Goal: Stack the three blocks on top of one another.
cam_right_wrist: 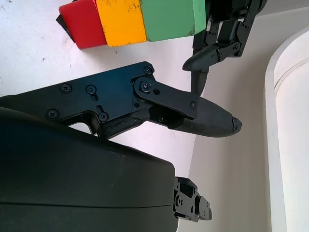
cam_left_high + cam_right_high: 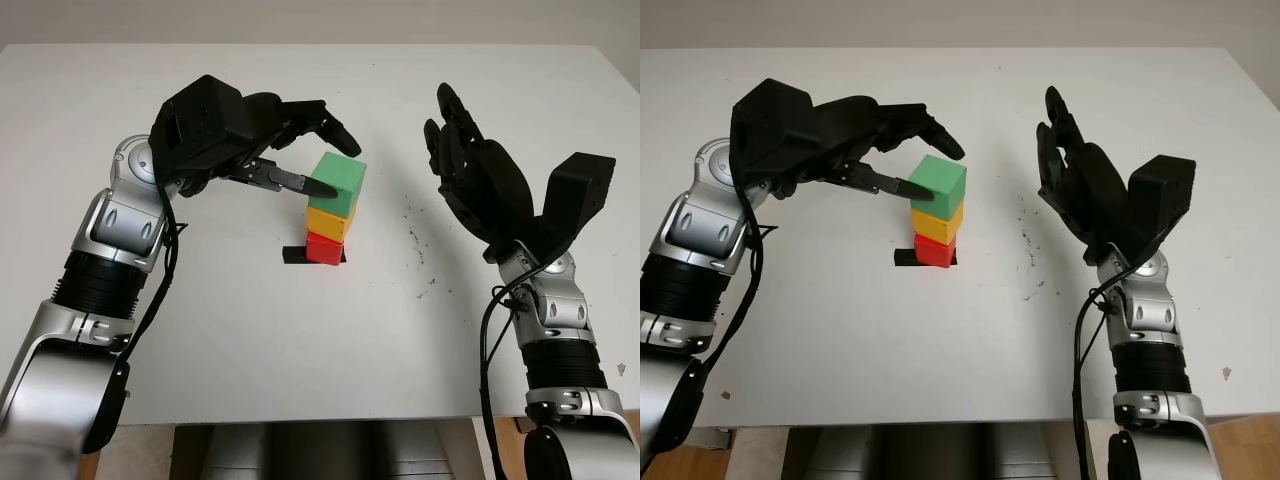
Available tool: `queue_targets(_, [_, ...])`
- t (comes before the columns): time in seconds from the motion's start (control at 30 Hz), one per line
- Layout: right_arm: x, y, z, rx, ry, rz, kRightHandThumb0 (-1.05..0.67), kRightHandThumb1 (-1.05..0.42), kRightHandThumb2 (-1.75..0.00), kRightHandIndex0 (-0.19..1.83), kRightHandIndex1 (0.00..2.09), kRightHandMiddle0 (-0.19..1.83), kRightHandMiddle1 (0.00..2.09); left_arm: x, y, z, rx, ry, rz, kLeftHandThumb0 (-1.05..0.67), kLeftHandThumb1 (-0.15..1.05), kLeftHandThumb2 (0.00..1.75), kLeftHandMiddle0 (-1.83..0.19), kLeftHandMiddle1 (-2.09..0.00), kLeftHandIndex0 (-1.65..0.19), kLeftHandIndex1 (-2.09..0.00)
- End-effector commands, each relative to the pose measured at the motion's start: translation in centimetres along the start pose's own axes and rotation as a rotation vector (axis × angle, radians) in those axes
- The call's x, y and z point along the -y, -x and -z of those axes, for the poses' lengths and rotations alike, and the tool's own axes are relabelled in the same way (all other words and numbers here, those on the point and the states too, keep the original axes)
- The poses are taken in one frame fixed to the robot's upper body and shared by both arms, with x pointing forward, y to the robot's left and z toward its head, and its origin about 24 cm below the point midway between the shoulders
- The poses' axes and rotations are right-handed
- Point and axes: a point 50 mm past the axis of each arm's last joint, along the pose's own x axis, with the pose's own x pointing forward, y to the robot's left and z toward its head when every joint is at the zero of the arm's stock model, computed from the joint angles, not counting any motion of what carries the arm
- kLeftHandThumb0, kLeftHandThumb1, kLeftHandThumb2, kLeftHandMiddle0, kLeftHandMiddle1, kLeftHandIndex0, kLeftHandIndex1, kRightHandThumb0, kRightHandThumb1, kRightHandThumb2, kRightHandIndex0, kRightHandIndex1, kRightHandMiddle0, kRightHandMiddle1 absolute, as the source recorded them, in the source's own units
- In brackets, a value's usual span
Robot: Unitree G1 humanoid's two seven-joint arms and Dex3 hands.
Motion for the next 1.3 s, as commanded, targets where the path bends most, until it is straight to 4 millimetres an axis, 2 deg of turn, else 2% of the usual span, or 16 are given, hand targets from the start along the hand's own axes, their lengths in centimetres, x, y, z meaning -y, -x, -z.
queue_targets(0.0, [-0.1, 0.1, -0.5, 0.026, 0.009, -0.003, -0.67, -1.05, -0.75, -0.19, 0.0, -0.19, 0.0, -0.6, 0.0, -1.5, 0.034, -0.041, -0.008, -0.56, 0.93, 0.05, 0.1, -0.05, -0.14, -0.85])
queue_targets(0.1, [-0.1, 0.1, -0.5, 0.026, -0.002, -0.003, -0.67, -1.05, -0.74, -0.19, 0.0, -0.19, 0.0, -0.6, 0.0, -1.5, 0.027, -0.05, -0.008, -0.56, 0.92, 0.05, 0.1, -0.05, -0.11, -0.84])
queue_targets(0.23, [-0.2, 0.0, -0.4, 0.025, -0.009, -0.001, -0.67, -1.05, -0.74, -0.19, 0.0, -0.19, 0.0, -0.5, 0.1, -1.6, 0.022, -0.063, -0.009, -0.57, 0.93, 0.05, 0.1, -0.05, -0.09, -0.7])
queue_targets(0.33, [-0.2, 0.0, -0.4, 0.028, -0.005, -0.005, -0.67, -1.05, -0.74, -0.19, 0.0, -0.19, 0.0, -0.7, 0.3, -1.7, 0.08, -0.021, 0.008, -0.62, 0.92, 0.05, 0.08, -0.05, -0.02, -0.4])
queue_targets(0.43, [-0.3, 0.0, -0.5, 0.026, -0.002, -0.007, -0.66, -1.05, -0.75, -0.19, 0.0, -0.19, 0.0, -1.3, 1.1, -1.9, 0.135, 0.013, 0.01, -0.81, 0.93, 0.06, 0.17, -0.01, 0.15, -0.14])
queue_targets(0.5, [-0.3, 0.0, -0.5, 0.029, 0.003, -0.014, -0.66, -1.05, -0.76, -0.19, 0.0, -0.19, 0.0, -2.0, 2.1, -1.8, 0.175, 0.073, 0.002, -0.92, 0.96, 0.07, 0.19, 0.0, 0.18, -0.03])
queue_targets(0.57, [-0.5, 0.0, -0.5, 0.034, 0.005, -0.017, -0.65, -1.05, -0.77, -0.19, 0.0, -0.19, 0.0, -2.5, 3.1, -1.5, 0.212, 0.12, -0.046, -1.01, 1.02, 0.14, 0.19, 0.0, 0.19, -0.01])
queue_targets(0.63, [-0.7, -0.1, -0.6, 0.037, -0.001, -0.022, -0.65, -1.05, -0.78, -0.19, 0.0, -0.19, 0.0, -2.6, 4.0, -0.9, 0.244, 0.215, -0.132, -0.99, 1.04, 0.43, 0.19, 0.0, 0.19, 0.0])
queue_targets(0.7, [-0.9, -0.2, -0.6, 0.038, -0.005, -0.031, -0.64, -1.05, -0.79, -0.19, 0.0, -0.19, 0.0, -2.5, 4.6, -0.5, 0.277, 0.305, -0.189, -0.94, 1.05, 0.56, 0.19, 0.0, 0.19, 0.0])
queue_targets(1.0, [-1.7, -1.2, -0.9, 0.046, -0.03, -0.04, -0.66, -1.05, -0.84, -0.19, 0.0, -0.19, 0.0, -2.2, 6.8, 2.3, 0.292, 0.502, -0.438, -0.88, 1.05, 0.62, 0.19, 0.0, 0.19, 0.0])
queue_targets(1.27, [-2.9, -2.5, -1.4, 0.07, -0.036, -0.002, -0.68, -1.05, -0.89, -0.19, 0.0, -0.19, 0.0, -1.5, 7.3, 4.8, 0.27, 0.603, -0.575, -0.87, 1.05, 0.64, 0.19, 0.0, 0.19, 0.0])
